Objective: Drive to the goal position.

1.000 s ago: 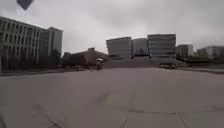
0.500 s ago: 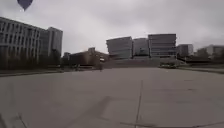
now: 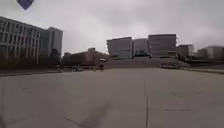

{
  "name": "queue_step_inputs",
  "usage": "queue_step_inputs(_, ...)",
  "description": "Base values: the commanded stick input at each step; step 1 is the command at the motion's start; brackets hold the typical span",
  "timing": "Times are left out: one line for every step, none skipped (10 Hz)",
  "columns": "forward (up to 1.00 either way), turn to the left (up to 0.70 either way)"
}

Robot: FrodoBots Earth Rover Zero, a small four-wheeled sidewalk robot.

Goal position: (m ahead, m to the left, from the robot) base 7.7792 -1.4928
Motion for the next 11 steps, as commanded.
queue_step_inputs(0.70, 0.00)
queue_step_inputs(0.70, 0.00)
queue_step_inputs(0.70, 0.00)
queue_step_inputs(0.70, 0.00)
queue_step_inputs(0.70, 0.00)
queue_step_inputs(0.70, 0.00)
queue_step_inputs(0.70, 0.00)
queue_step_inputs(0.70, 0.00)
queue_step_inputs(0.70, 0.00)
queue_step_inputs(0.70, 0.00)
queue_step_inputs(0.70, 0.00)
